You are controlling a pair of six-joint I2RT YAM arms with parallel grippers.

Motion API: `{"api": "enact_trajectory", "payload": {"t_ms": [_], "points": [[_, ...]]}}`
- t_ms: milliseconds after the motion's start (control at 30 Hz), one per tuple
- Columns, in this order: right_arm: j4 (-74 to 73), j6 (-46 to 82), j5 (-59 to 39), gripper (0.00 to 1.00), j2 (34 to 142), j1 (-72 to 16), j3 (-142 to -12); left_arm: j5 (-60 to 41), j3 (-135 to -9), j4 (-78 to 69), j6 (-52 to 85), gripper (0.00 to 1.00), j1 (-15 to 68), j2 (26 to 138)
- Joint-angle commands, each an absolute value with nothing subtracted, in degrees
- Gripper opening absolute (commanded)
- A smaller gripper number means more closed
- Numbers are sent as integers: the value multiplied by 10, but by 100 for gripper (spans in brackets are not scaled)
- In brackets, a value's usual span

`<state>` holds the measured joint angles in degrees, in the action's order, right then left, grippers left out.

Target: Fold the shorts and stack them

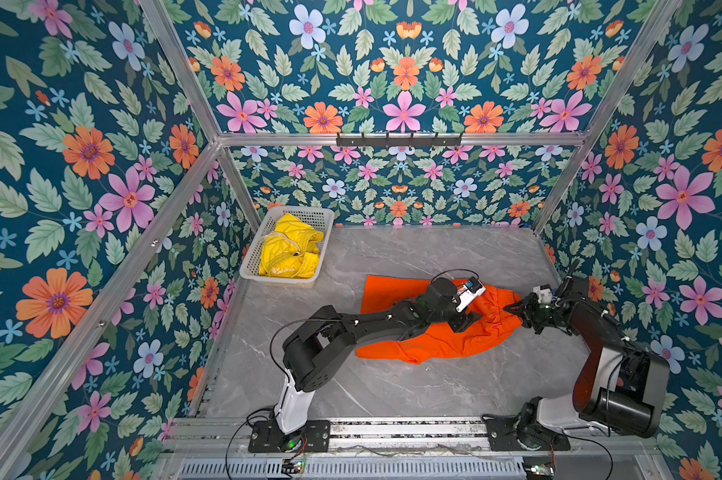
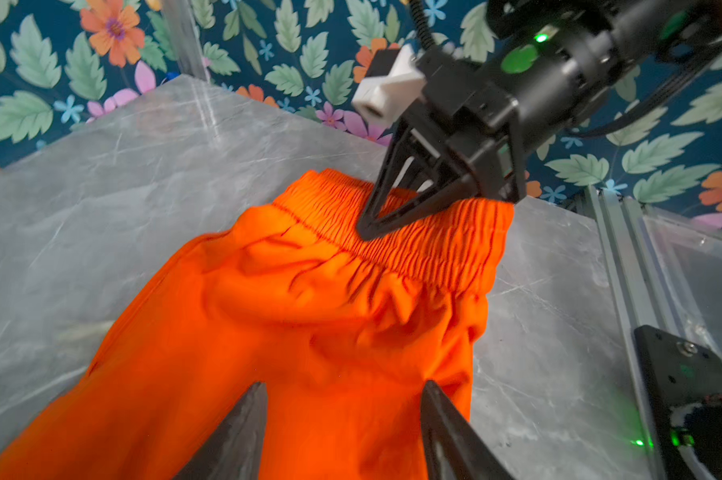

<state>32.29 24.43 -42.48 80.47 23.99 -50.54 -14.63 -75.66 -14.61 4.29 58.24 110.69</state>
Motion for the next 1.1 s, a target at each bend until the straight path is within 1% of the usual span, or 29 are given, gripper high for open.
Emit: {"api": "enact_trajectory", "payload": {"t_ms": [0, 200, 300, 533, 600, 767, 1067], "points": [[393, 206, -384, 18, 784, 239, -543, -110, -738, -63, 147, 60, 547, 1074], [450, 181, -322, 17, 740, 229, -617, -86, -652, -7, 233, 58, 478, 999], [482, 168, -296, 17, 736, 218, -656, -96, -616, 12, 260, 58, 449, 973], [518, 146, -199, 17, 742, 146, -733, -139, -534, -11, 317, 57, 395, 929], [524, 145, -174, 17, 748, 126, -752, -140, -520, -14, 328, 57, 381, 924], [534, 138, -128, 17, 767, 90, -789, -179, -476, -55, 353, 56, 352, 916], [537, 136, -79, 17, 797, 36, -812, -219, -450, -107, 382, 55, 342, 946]]}}
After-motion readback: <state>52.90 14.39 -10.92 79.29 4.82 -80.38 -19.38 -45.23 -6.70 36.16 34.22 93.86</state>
